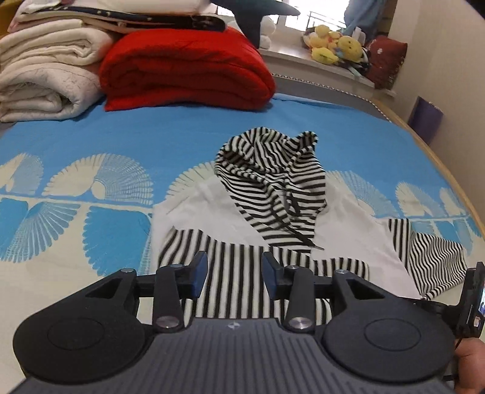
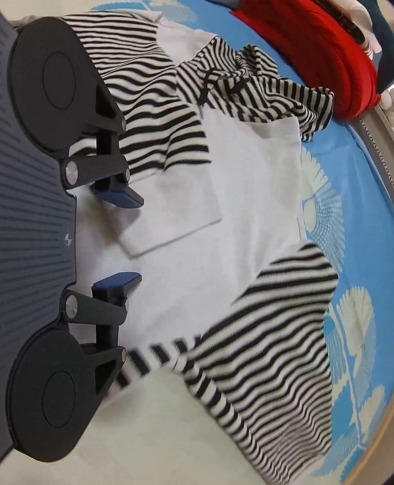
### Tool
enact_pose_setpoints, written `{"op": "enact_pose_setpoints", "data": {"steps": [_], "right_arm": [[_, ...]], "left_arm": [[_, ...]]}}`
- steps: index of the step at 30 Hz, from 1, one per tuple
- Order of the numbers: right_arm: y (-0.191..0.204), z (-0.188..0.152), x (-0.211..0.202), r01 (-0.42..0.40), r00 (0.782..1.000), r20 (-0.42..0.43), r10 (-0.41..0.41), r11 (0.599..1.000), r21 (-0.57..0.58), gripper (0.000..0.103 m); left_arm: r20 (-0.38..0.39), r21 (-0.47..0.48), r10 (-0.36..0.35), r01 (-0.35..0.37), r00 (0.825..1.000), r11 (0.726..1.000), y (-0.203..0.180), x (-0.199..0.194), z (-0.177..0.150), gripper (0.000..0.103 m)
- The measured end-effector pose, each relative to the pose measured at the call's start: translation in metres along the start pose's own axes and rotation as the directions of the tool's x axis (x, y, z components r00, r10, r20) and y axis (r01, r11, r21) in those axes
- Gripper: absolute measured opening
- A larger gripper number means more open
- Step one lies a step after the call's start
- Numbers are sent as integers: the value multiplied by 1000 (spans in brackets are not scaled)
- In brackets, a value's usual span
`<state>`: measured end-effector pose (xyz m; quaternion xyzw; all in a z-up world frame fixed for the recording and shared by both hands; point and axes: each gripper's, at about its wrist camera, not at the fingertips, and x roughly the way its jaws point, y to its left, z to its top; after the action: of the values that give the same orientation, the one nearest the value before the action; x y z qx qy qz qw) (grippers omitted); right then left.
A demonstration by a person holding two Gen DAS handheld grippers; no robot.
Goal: Fold small clothes
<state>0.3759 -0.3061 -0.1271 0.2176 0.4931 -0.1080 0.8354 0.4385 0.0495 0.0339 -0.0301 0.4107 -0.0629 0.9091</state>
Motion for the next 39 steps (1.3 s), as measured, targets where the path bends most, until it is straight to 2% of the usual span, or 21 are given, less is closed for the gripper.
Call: {"op": "enact_pose_setpoints", "data": {"steps": [2, 4, 6, 8, 9, 10, 11, 12, 13, 15, 17, 18, 19, 20, 22, 23, 25, 27, 32, 35, 39], "right_arm": [[8, 1, 2, -5, 1000, 21, 6, 1000, -24, 5], [17, 4, -4, -14, 997, 79, 18, 998, -57, 5], [25, 10, -28, -60, 981, 181, 66, 997, -37, 4], [31, 15, -67, -146, 933, 327, 153, 988, -45, 3], [33, 15, -81, -151, 907, 387, 165, 986, -66, 3], [33, 15, -88, -127, 898, 415, 145, 989, -72, 3], [29, 15, -88, -82, 905, 414, 95, 995, -50, 3], [22, 14, -79, -17, 926, 378, 18, 1000, -6, 3], [14, 14, -65, 65, 949, 308, -73, 997, 36, 4], [-4, 13, -42, 144, 970, 178, -164, 982, 120, 8], [-11, 13, -43, 128, 971, 178, -158, 977, 170, 8], [-5, 15, -46, 118, 968, 204, -147, 982, 144, 8], [4, 15, -51, 101, 963, 243, -121, 991, 93, 13], [12, 14, -53, 74, 961, 264, -85, 996, 50, 25], [19, 14, -47, 7, 971, 238, -8, 1000, 6, 36], [19, 14, -39, -11, 981, 194, 11, 1000, 0, 36], [16, 11, -16, 9, 997, 72, -9, 1000, 7, 36], [10, 8, -1, 76, 997, -1, -76, 996, 38, 36], [8, 14, -11, 49, 997, 51, -51, 998, 43, 40], [1, 4, 1, 57, 998, -2, -57, 997, 50, 42], [4, 5, -8, 56, 998, 27, -56, 998, 2, 43]], "left_arm": [[-5, -37, 13, -13, 1000, 999, 11, 2, 3, 43], [-14, -72, 27, -28, 1000, 997, 22, 3, 4, 43], [-17, -89, 45, -47, 999, 995, 28, 2, 6, 43], [-19, -104, 44, -46, 999, 994, 32, 1, 7, 43], [-21, -113, 38, -40, 999, 993, 33, 2, 8, 43], [-25, -120, 31, -34, 999, 992, 34, 2, 8, 43], [-30, -128, 25, -28, 999, 991, 35, 3, 8, 43], [-34, -133, 19, -23, 999, 991, 35, 4, 8, 43], [-37, -134, 16, -21, 999, 991, 36, 5, 7, 43], [-47, -132, 20, -26, 999, 991, 36, 8, 4, 43], [-63, -128, 18, -26, 998, 991, 35, 11, 1, 43], [-72, -122, 13, -22, 997, 992, 33, 14, -1, 43], [-81, -116, 7, -16, 997, 993, 31, 16, -3, 43], [-87, -111, 3, -13, 996, 994, 28, 20, -5, 43], [-106, -96, -2, -8, 994, 995, 24, 28, -11, 43], [-124, -88, 1, -12, 992, 996, 21, 34, -16, 43], [-173, -73, 7, -20, 985, 997, 18, 51, -27, 43], [-227, -59, 10, -24, 974, 998, 15, 67, -39, 43], [-298, -38, 13, -25, 955, 999, 10, 91, -58, 43], [-305, -58, -12, -6, 952, 998, 9, 96, -62, 43], [-380, -90, 2, -39, 925, 995, 15, 112, -72, 42]]}}
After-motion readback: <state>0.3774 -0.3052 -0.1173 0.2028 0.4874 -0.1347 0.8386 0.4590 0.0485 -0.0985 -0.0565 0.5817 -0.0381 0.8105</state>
